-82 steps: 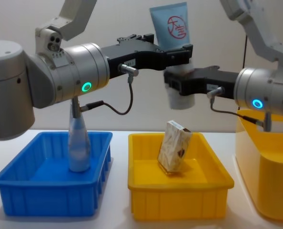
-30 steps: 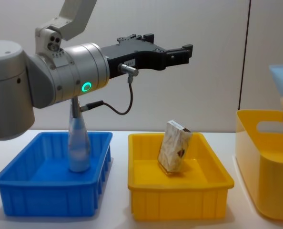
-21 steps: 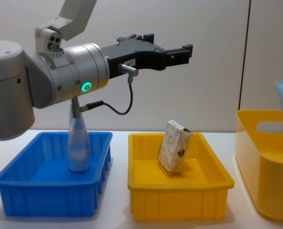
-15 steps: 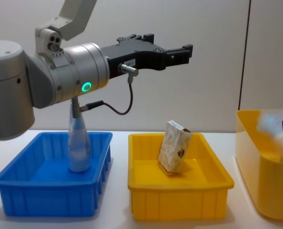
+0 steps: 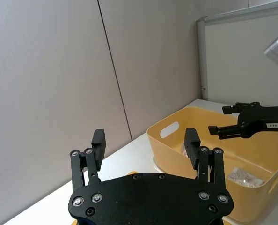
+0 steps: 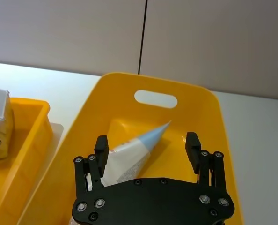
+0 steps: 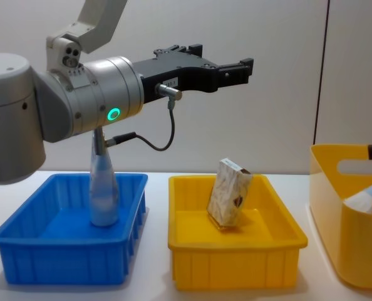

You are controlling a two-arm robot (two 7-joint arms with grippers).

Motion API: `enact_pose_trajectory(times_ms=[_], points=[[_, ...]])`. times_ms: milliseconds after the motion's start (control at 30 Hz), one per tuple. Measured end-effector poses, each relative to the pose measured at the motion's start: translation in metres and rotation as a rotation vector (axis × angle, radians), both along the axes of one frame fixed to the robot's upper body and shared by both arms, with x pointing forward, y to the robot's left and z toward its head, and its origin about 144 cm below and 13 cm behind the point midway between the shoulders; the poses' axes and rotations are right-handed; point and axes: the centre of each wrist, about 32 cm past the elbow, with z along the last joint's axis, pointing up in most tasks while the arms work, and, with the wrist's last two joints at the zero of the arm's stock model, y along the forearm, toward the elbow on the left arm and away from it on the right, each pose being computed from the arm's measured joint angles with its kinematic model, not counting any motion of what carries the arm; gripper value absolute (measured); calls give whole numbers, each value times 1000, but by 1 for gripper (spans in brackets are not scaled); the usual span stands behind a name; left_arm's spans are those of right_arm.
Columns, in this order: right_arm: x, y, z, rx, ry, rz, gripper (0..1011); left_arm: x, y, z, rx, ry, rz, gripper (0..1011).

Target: Bimanual collaborative sorting of washing and personal care products

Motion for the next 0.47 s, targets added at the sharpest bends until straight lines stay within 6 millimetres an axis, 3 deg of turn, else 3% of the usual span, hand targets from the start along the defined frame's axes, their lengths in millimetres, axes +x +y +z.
enact_pose_trajectory(times_ms=[467], points=[[-7,-4,5,4,-42,28,1004,0,0,0,0,0,0,1001]])
